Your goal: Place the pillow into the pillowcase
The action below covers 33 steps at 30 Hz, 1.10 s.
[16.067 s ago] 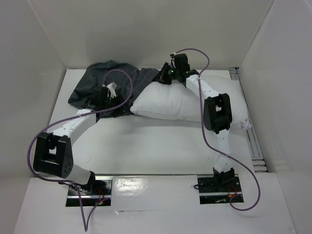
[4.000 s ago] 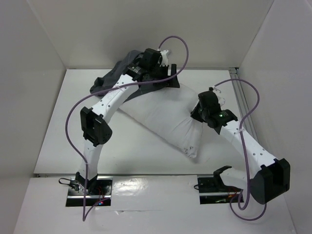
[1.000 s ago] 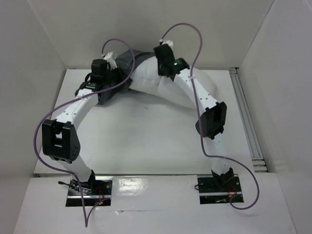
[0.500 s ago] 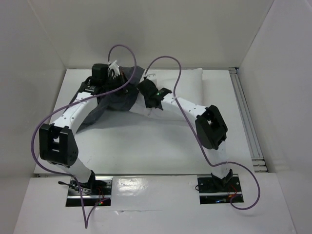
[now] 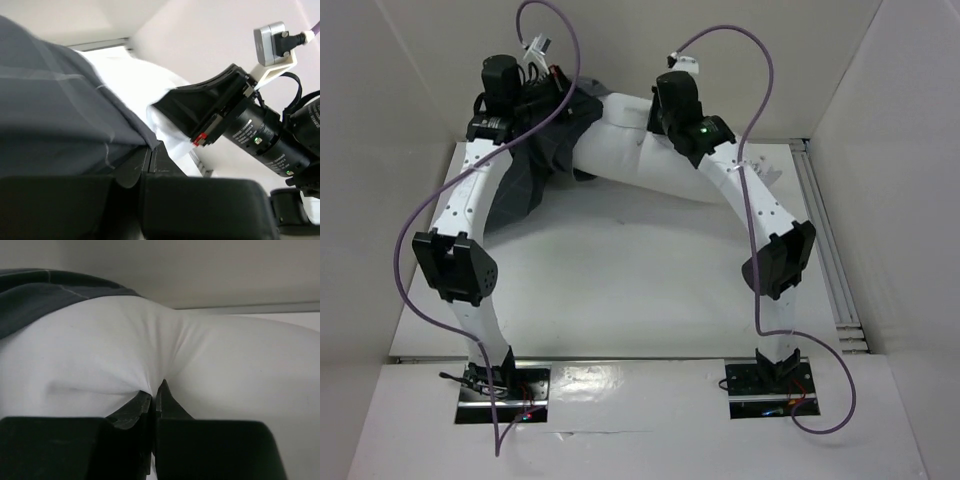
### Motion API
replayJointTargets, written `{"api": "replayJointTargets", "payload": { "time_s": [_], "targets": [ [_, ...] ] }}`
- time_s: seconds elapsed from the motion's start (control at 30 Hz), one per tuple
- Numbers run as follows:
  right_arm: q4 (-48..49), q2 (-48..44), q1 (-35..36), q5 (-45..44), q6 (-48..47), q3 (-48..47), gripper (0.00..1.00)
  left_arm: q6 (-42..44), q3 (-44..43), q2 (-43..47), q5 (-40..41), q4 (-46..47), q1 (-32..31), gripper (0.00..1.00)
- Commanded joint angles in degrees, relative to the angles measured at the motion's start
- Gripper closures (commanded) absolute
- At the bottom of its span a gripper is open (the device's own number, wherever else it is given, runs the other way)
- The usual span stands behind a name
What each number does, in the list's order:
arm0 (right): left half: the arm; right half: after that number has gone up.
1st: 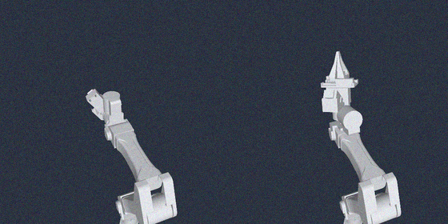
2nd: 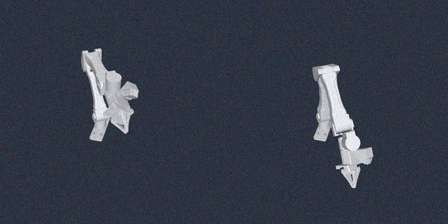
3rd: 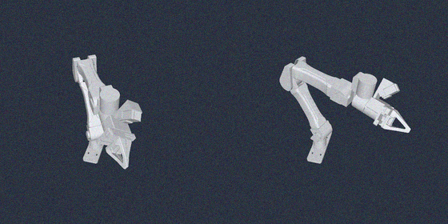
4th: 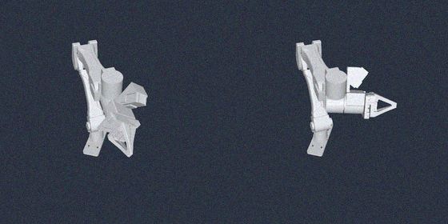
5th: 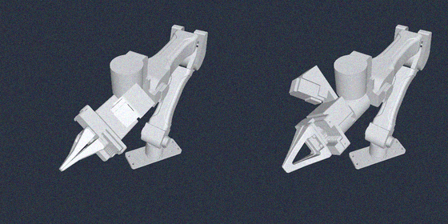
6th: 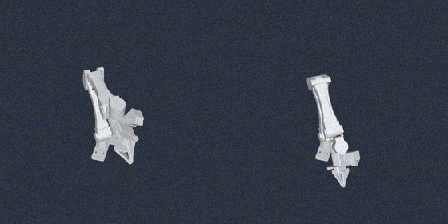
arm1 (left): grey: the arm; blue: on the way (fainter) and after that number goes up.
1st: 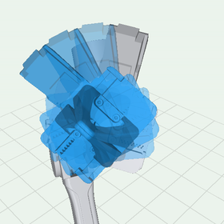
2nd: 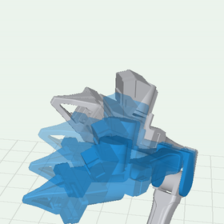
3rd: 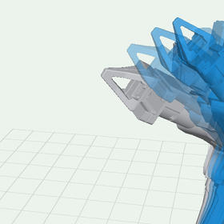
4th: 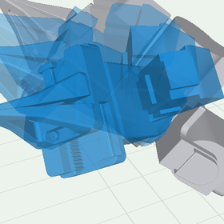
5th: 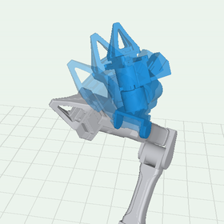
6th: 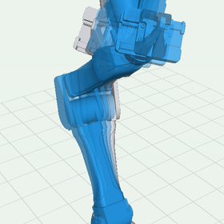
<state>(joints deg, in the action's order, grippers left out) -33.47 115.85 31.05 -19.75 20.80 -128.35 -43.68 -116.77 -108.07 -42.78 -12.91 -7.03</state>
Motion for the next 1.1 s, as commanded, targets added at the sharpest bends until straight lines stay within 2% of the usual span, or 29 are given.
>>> {"api": "replayJointTargets", "payload": {
  "time_s": [0.0,0.03,0.07,0.1,0.13,0.17,0.23,0.27,0.37,0.43,0.47,0.53,0.6,0.63,0.67,0.7,0.77,0.8,0.83,0.87,0.9,0.93,0.97,1.0,1.07],
  "targets": [
    [6.5,-5.1,6.3,1.8,-1.5,1.8,1.0,-1.8,-1.1,2.2,-6.8,1.6,-3.2,1.0],
    [8.0,-6.9,7.8,1.8,-0.3,6.2,1.0,-0.5,1.8,4.2,-6.0,1.6,-3.2,1.0],
    [11.2,-10.8,11.0,1.8,0.4,11.1,1.0,0.0,9.6,6.5,-6.0,1.6,-3.2,1.0],
    [13.2,-12.7,13.0,0.9,1.2,21.4,1.0,0.0,14.4,12.0,-5.3,1.6,-3.2,1.0],
    [14.7,-14.4,14.5,-0.1,3.9,26.4,1.0,0.8,19.6,15.2,-4.6,1.6,-3.2,1.0],
    [18.0,-17.3,17.2,-0.1,5.3,35.7,1.0,1.5,30.9,18.6,-2.8,2.2,-3.7,1.0],
    [20.0,-19.1,19.4,-1.9,8.7,43.3,1.0,1.5,42.2,28.7,-0.2,2.8,-3.7,1.0],
    [21.9,-20.2,19.4,-0.5,11.7,48.9,1.0,1.5,51.7,33.6,1.3,4.3,-4.3,1.0],
    [24.0,-20.9,19.4,2.3,14.8,53.6,1.0,0.8,61.1,37.6,0.6,4.3,-4.8,1.0],
    [23.2,-20.9,19.4,2.9,15.3,52.6,1.0,3.3,60.4,38.2,2.7,-1.6,-4.8,1.0],
    [22.0,-20.9,19.4,2.9,14.7,51.9,1.0,6.7,59.0,38.9,6.4,-4.4,-4.8,0.94],
    [20.1,-21.5,19.4,2.9,13.9,50.0,0.97,10.7,53.5,38.9,10.9,-13.6,-5.4,0.64],
    [17.5,-22.2,19.4,4.6,12.1,48.4,0.76,15.4,47.4,37.5,18.6,-19.5,-6.0,0.27],
    [16.3,-22.8,19.4,5.2,11.6,46.7,0.46,16.3,45.5,37.5,20.7,-22.0,-6.0,0.23],
    [15.0,-22.8,19.4,5.8,11.5,45.9,0.34,17.0,44.0,37.5,22.7,-25.8,-6.0,0.21],
    [13.8,-24.5,19.4,5.8,10.9,45.3,0.26,17.0,41.6,37.5,26.5,-27.2,-6.0,0.2],
    [10.1,-26.3,19.4,3.9,10.4,43.7,0.12,17.0,39.7,37.5,29.8,-29.3,-6.0,0.26],
    [7.7,-28.5,18.9,2.8,9.9,43.7,0.09,17.0,39.1,38.2,33.2,-30.0,-6.7,0.34],
    [6.7,-29.8,18.9,1.3,9.9,43.7,0.06,17.0,39.1,38.2,35.0,-30.0,-6.7,0.46],
    [5.4,-31.0,18.9,-2.3,9.9,43.7,0.05,17.0,39.1,39.1,37.1,-30.0,-7.5,0.46],
    [4.0,-32.3,18.0,-4.0,9.9,43.7,0.03,16.3,39.1,39.1,39.2,-30.0,-8.0,0.45],
    [1.2,-34.7,15.6,-5.3,10.5,43.7,0.02,16.3,39.7,39.1,42.1,-30.0,-9.3,0.37],
    [-0.3,-35.9,13.7,-6.9,11.2,43.7,0.0,16.3,39.7,37.7,43.5,-30.0,-10.0,0.24],
    [-2.7,-37.9,8.6,-6.9,11.8,44.8,0.0,16.3,39.7,36.9,46.0,-30.0,-12.0,0.17],
    [-3.4,-40.1,1.8,-1.0,12.4,48.2,0.0,15.2,39.7,35.1,50.1,-30.0,-14.8,0.12]
  ]
}}
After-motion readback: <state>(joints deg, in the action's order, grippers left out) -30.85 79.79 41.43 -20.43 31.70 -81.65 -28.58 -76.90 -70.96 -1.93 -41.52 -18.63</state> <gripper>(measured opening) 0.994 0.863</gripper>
